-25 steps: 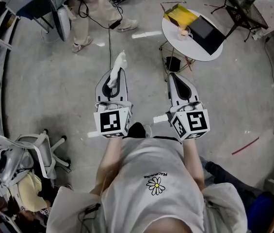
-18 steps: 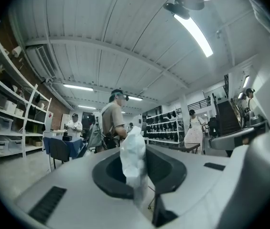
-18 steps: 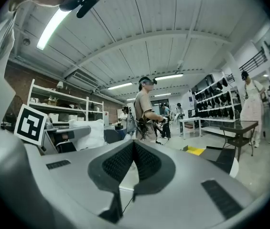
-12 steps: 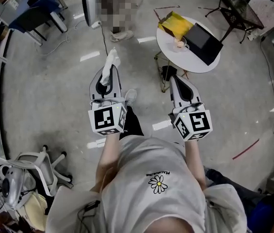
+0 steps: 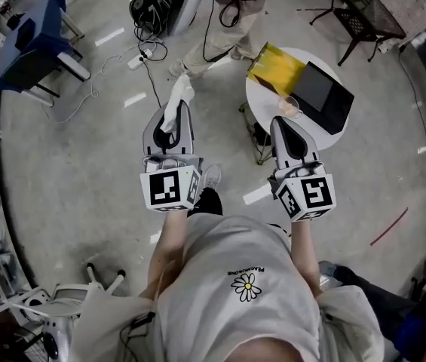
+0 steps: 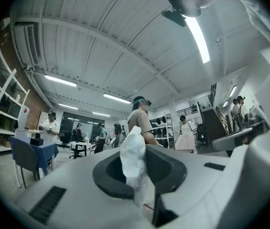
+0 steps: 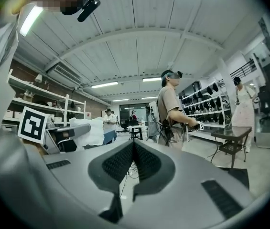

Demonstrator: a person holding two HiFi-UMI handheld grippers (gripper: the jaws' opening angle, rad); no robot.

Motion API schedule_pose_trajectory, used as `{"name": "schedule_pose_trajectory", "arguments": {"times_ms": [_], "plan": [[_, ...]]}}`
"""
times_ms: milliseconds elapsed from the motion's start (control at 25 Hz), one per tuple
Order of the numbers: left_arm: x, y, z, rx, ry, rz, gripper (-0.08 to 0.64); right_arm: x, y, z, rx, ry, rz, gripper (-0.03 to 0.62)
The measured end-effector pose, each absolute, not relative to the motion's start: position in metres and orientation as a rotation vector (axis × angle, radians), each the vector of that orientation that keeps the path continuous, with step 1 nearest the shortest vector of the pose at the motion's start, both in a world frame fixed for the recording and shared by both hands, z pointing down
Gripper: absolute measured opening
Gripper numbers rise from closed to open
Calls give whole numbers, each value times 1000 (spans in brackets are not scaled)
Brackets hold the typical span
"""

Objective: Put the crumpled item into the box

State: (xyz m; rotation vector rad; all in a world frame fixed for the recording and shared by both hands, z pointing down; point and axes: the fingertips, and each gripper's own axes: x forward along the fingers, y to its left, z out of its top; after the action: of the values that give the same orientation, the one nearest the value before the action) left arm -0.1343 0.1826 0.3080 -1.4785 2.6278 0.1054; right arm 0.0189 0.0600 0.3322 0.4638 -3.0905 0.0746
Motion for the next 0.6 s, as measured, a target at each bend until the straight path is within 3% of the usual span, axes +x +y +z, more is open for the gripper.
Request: {"name": "schedule_pose_trajectory", "arguments": {"times_ms": [360,600], "plan": [[-235,88,295,-1688,2457,86,48,-74,-10,317,689,-3072,63,2],[-231,37,320,-1827,2436,80,46,-66,-53,325,832,-3023,61,2]]}}
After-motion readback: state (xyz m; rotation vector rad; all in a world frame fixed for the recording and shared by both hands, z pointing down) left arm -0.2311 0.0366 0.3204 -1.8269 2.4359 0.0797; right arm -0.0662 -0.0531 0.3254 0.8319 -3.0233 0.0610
